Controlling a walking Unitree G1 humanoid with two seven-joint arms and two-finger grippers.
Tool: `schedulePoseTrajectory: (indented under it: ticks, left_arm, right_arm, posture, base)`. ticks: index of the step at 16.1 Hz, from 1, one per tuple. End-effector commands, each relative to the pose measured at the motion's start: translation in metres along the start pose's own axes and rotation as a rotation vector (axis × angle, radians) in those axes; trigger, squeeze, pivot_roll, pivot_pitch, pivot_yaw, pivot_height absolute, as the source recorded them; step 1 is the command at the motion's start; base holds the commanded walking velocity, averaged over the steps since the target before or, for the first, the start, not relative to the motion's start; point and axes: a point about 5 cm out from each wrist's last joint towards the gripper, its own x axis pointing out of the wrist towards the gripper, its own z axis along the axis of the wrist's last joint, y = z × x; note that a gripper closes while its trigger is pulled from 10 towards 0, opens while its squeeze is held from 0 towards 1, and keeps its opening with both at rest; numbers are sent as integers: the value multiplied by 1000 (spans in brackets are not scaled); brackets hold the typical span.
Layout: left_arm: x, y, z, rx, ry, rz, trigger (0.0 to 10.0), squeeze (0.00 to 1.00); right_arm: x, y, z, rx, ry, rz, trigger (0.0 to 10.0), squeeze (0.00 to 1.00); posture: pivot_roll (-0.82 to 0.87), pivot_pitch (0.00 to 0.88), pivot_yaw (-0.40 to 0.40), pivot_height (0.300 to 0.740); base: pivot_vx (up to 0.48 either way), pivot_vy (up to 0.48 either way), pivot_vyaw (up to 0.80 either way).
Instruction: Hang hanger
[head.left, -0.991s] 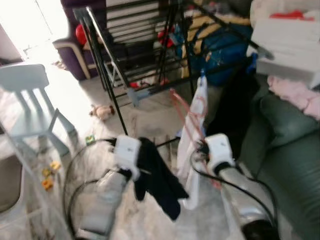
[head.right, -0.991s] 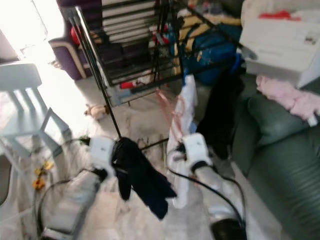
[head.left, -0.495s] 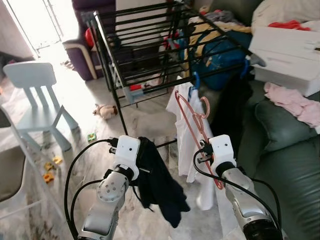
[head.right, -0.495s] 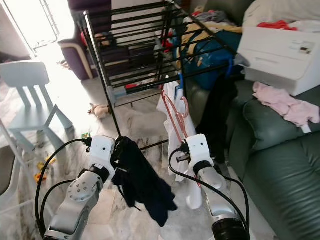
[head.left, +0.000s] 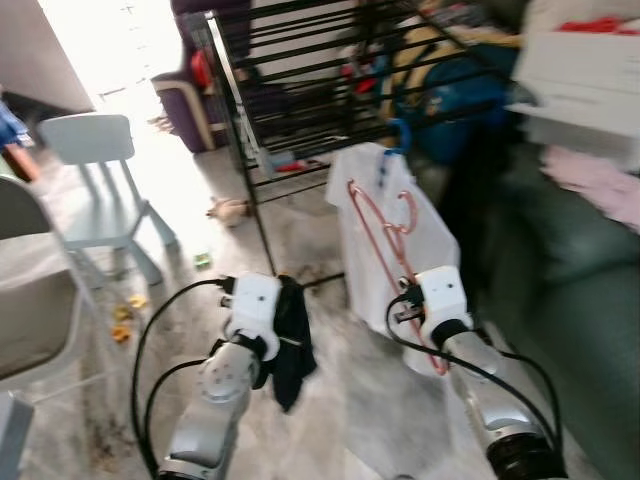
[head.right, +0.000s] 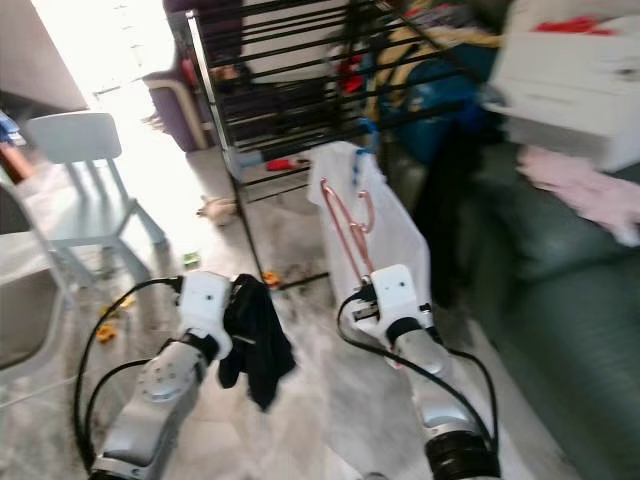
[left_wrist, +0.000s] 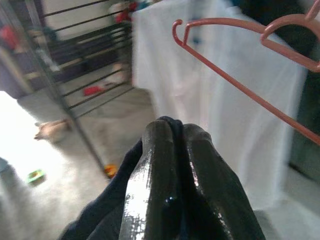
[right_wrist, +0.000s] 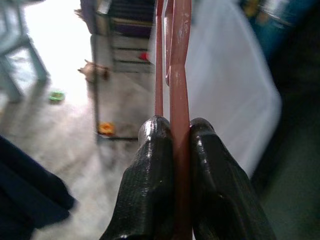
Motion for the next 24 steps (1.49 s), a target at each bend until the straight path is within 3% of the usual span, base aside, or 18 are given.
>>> schedulePoseTrajectory:
  ticks: [1, 7, 11, 13, 15, 20, 23, 24]
  left_arm:
    - [-1, 8, 2, 6, -7, 21, 10000, 0]
    - [-1, 7, 2, 5, -9, 30, 10000, 0]
    - [-9, 28, 5, 9, -20, 124, 10000, 0]
    - [-13, 30, 1, 6, -9, 134, 10000, 0]
    - [-13, 29, 5, -51, -21, 140, 10000, 0]
    - [-4, 28, 12, -22, -41, 70, 10000, 0]
    - [-3, 24, 19, 2, -73, -74, 10000, 0]
    - [-4, 20, 22, 52, -78, -145, 10000, 0]
  right_arm:
    - [3, 6, 4, 6, -12, 17, 10000, 0]
    - [4, 6, 3, 4, -10, 24, 10000, 0]
    - [12, 12, 9, 11, -24, 65, 10000, 0]
    - [16, 15, 13, 16, -31, 71, 10000, 0]
    - [17, 17, 14, 18, -41, 83, 10000, 0]
    - [19, 21, 18, 21, -60, 94, 10000, 0]
    - [18, 20, 17, 22, -59, 91, 10000, 0]
    - [19, 21, 17, 21, -59, 94, 10000, 0]
  posture:
    - [-84, 0, 77, 740]
    - [-67, 0, 62, 740]
    - [-26, 0, 23, 740]
    - [-26, 0, 23, 740]
    - [-39, 0, 34, 740]
    - [-62, 0, 47, 740]
    - [-66, 0, 51, 740]
    - [-66, 0, 51, 740]
  base:
    - [-345, 0, 0]
    - [-347, 0, 0]
    - [-346, 0, 0]
    - [-347, 0, 0]
    - [-347, 0, 0]
    - [-191, 0, 0]
    - [0, 0, 0]
    - [0, 0, 0]
